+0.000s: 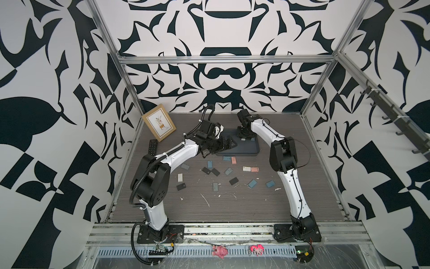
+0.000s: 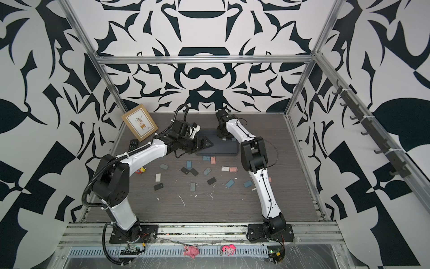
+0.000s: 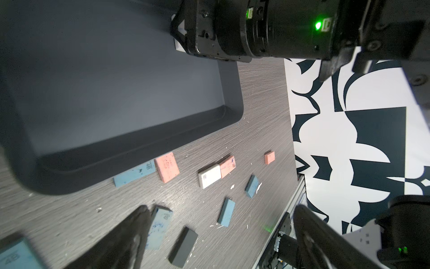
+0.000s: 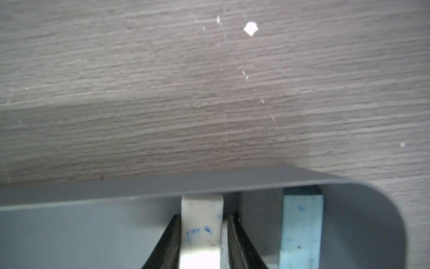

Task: Put the eraser in the storage box
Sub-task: Place the eraser in the storage box.

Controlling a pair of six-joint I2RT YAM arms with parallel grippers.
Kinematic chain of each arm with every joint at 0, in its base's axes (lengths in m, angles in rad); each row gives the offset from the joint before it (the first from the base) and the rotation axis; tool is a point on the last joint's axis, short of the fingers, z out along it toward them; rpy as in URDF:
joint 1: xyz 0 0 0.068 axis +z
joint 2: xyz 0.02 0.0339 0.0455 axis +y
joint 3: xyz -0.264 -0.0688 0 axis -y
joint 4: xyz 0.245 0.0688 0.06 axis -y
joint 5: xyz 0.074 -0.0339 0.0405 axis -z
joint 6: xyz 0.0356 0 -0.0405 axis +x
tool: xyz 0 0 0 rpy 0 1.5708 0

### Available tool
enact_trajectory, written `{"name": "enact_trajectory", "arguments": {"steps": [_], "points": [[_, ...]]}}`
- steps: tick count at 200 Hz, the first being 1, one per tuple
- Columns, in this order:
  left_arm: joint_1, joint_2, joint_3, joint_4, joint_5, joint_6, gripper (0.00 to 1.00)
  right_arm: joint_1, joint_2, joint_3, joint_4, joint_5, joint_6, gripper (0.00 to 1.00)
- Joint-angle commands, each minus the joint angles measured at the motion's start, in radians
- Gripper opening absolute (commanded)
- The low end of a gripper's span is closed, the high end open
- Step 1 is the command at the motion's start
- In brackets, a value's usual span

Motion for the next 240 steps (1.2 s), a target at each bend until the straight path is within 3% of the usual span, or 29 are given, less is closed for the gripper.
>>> {"name": "enact_trajectory", "arguments": {"steps": [1, 131, 240], "points": [[0.001, -0.017, 0.013, -0.007, 0.011, 0.009, 0.99, -0.006, -0.015, 0.047, -0.016, 0.044, -0.014, 0.37], [0.000, -0.023, 0.012, -0.007, 0.011, 0.009, 0.99, 0.013, 0.021, 0.111, -0.049, 0.104, -0.050, 0.34], [0.001, -0.035, 0.010, -0.004, 0.011, 0.009, 0.99, 0.067, -0.034, 0.116, -0.084, 0.147, -0.084, 0.44]]}}
